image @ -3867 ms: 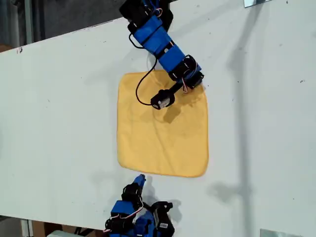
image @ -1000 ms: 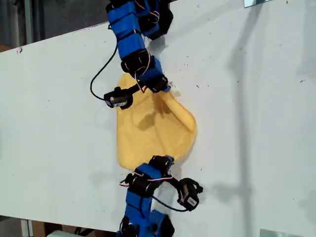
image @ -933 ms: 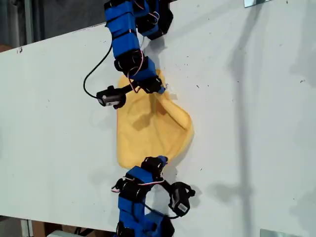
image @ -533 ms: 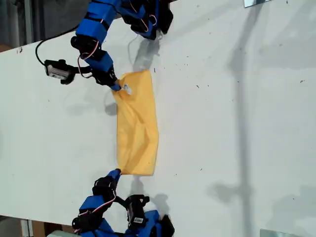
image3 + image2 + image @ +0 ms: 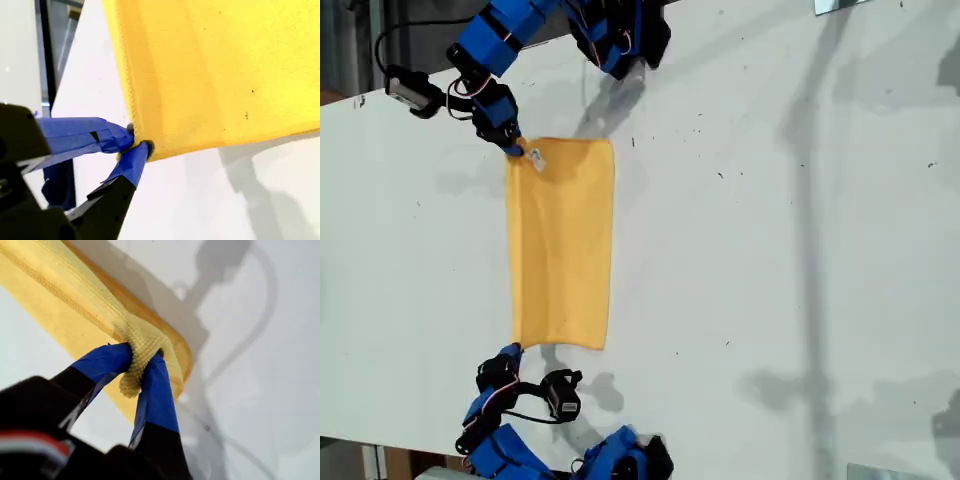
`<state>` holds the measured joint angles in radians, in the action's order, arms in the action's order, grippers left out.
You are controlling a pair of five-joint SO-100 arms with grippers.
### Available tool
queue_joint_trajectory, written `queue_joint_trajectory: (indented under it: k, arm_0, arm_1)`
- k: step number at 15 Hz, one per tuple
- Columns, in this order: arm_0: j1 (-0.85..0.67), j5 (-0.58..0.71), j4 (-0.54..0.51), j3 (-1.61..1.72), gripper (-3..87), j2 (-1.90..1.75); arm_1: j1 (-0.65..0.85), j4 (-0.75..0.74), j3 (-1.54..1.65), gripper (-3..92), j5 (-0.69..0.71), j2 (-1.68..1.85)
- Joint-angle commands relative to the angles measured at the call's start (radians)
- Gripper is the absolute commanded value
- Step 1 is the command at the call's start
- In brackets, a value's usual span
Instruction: Grasp corners of a square towel and fold twice.
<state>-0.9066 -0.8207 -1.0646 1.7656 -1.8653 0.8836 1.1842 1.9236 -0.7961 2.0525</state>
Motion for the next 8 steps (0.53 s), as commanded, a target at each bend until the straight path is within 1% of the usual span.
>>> queue_joint_trajectory:
  k: [1,2,4,5,6,8]
  arm_0:
    - [-0.078,0.041,0.008,-0.143,-1.8,0.092]
    - [-0.098,0.044,0.009,-0.186,-1.8,0.152]
    - [-0.118,0.049,0.077,-0.189,-1.8,0.238]
    - [-0.121,0.051,0.104,-0.187,-1.8,0.272]
    - [-0.123,0.049,0.117,-0.184,-1.8,0.293]
    - [-0.120,0.043,0.132,-0.156,-1.8,0.295]
  arm_1:
    - [0.083,-0.092,-0.025,-0.1,0.071,-0.038]
    - [0.100,-0.118,-0.058,-0.1,0.095,-0.115]
    - [0.129,-0.138,-0.137,-0.1,0.103,-0.298]
    - [0.133,-0.178,-0.141,-0.1,0.106,-0.360]
    - [0.133,-0.209,-0.143,-0.1,0.114,-0.410]
    - [0.123,-0.219,-0.140,-0.1,0.115,-0.431]
